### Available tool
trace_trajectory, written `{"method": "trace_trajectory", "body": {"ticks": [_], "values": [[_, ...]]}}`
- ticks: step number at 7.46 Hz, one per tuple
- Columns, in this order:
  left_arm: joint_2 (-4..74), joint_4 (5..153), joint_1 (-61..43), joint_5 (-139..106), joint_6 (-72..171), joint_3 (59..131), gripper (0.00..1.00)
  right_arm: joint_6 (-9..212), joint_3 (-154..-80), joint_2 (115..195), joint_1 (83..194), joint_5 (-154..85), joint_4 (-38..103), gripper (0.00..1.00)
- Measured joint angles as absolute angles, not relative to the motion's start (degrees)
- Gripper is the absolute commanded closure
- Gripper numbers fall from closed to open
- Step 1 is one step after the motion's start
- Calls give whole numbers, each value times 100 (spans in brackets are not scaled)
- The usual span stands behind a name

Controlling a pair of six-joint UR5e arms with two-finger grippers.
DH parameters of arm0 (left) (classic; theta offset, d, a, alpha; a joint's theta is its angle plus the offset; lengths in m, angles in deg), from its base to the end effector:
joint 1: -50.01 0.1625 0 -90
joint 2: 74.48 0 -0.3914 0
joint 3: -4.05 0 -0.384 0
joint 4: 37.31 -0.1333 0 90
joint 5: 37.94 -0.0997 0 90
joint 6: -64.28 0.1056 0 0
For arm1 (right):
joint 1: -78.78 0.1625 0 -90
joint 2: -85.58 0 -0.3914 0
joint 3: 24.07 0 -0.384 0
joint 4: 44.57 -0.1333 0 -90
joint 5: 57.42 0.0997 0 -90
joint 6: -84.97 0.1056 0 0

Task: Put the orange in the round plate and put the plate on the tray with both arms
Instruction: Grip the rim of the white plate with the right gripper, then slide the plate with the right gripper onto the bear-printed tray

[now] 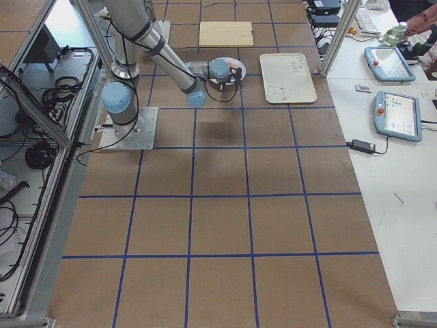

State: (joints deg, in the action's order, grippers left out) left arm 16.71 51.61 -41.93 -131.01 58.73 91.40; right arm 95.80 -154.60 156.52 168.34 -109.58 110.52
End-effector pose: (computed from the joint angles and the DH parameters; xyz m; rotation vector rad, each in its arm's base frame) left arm -0.1444 -0.4917 0.4627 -0.0992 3.0886 -0.0738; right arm 0.1948 -0.4309 0.1278 0.2025 2.4674 -0.0416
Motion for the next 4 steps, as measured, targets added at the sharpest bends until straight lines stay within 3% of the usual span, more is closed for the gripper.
{"method": "trace_trajectory", "body": {"ticks": [1,4], "values": [[1657,5201,-4193,-13101,5857,9138,0,9546,-15462,15636,16834,-10990,11069,100],[1595,5227,-4193,-13102,5849,9178,0,9524,-15301,15629,16828,-11016,11080,100]]}}
